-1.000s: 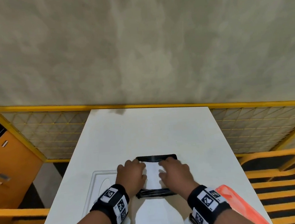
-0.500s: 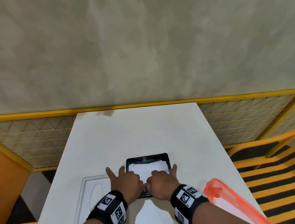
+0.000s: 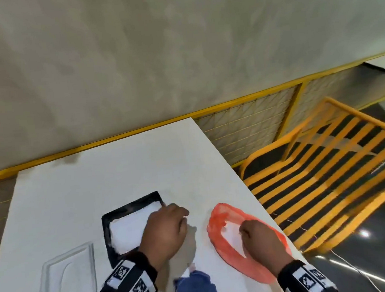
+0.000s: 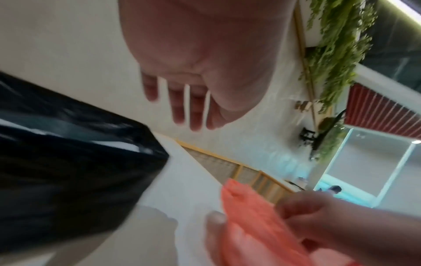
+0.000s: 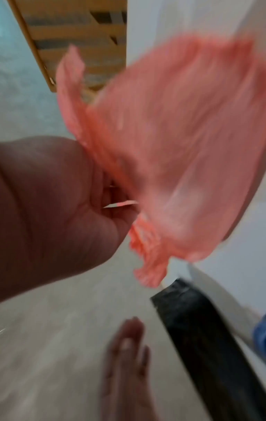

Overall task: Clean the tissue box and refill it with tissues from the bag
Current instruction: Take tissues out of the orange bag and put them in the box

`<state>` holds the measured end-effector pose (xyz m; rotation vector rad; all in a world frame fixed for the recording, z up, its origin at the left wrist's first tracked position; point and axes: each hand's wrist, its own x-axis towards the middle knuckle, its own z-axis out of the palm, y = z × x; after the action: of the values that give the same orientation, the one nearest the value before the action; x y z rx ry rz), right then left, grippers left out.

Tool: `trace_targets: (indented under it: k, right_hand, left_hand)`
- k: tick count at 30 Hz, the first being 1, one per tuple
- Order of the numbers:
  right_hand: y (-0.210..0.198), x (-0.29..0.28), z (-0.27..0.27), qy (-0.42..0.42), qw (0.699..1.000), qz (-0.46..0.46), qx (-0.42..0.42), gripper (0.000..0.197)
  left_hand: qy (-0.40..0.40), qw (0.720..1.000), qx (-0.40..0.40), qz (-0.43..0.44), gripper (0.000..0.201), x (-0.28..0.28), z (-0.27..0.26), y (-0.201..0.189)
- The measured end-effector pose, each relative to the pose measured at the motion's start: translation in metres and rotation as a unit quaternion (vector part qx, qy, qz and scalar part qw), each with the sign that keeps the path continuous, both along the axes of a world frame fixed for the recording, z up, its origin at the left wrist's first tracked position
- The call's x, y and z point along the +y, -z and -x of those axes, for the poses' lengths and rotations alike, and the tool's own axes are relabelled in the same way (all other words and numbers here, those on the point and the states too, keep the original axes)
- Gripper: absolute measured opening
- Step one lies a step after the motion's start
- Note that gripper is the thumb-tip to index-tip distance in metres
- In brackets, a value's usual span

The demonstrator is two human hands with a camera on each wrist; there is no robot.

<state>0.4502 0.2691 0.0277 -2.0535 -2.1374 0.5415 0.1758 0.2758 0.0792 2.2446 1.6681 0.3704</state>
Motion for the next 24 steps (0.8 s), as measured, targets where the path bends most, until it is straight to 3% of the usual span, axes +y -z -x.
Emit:
trace_targets:
  k: [2,4,7,13,17,20,24]
  right_hand:
    - [0.016,-0.005,-0.014,-0.005,0.998,0.015,-0.058,0.033]
    - [0.025,-0.007,-0.021,0.006,0.995,0.044,-0.086,0.044]
    - [0.025,-0.008,-0.022,0.022,0.994,0.084,-0.064,0.059]
    - [0.019,-0.016,-0.040,0.015,0.988,0.147,-0.046,0.062]
    - [0.023,-0.022,-0.045,0.016,0.991,0.133,-0.029,0.060]
    - [0.022,-0.023,-0.043,0.023,0.992,0.128,0.001,0.046]
    - [0.018,-0.021,-0.050,0.033,0.991,0.105,0.079,0.024]
  left_hand:
    - [0.120,0.990,-0.042,0.063,0.045,0.005,-0.046,-0.001]
    - [0.211,0.972,-0.008,0.105,0.045,0.007,-0.088,0.002]
    - [0.264,0.956,0.020,0.131,0.037,0.008,-0.136,0.007]
    - [0.190,0.952,0.131,0.199,0.048,0.023,-0.144,0.046]
    - [0.182,0.956,0.081,0.216,0.061,0.022,-0.144,0.052]
    - [0.159,0.966,0.038,0.198,0.071,0.017,-0.145,0.055]
    - [0.122,0.961,0.001,0.247,0.072,0.014,-0.139,0.057]
